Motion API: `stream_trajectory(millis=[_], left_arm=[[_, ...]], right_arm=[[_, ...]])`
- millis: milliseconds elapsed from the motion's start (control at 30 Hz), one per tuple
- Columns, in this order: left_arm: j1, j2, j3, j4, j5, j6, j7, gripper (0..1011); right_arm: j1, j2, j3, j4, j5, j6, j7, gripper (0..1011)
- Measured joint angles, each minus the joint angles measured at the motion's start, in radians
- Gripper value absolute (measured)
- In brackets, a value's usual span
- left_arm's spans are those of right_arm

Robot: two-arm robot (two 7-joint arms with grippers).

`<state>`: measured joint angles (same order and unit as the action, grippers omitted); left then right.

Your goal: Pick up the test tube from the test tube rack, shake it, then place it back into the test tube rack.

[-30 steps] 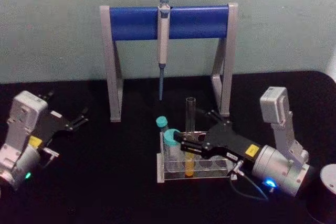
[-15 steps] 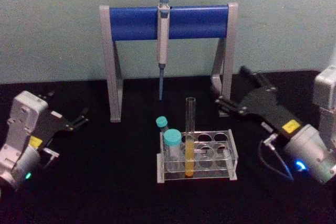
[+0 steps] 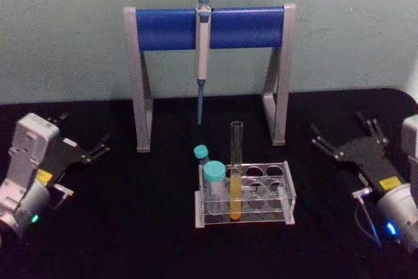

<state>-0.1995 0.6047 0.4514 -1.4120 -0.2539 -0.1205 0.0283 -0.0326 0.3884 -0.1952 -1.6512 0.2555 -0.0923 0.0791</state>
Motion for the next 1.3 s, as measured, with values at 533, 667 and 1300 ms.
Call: stream_trajectory(millis=[533,667,1300], left_arm=[[0.000,0.000,0.000,0.000,0.000,0.000,0.000,1001],[0.000,0.000,0.000,0.000,0.000,0.000,0.000,1001],[0.000,0.000,0.000,0.000,0.000,0.000,0.000,1001]], right_arm=[[-0.004,-0.068,0.016,0.153,-0.013,0.060,0.005,1000],[-0.002,-0.076,0.018,0.166,-0.017,0.066,0.013,1000],[0.004,-0.094,0.027,0.183,-0.035,0.077,0.036,1000]])
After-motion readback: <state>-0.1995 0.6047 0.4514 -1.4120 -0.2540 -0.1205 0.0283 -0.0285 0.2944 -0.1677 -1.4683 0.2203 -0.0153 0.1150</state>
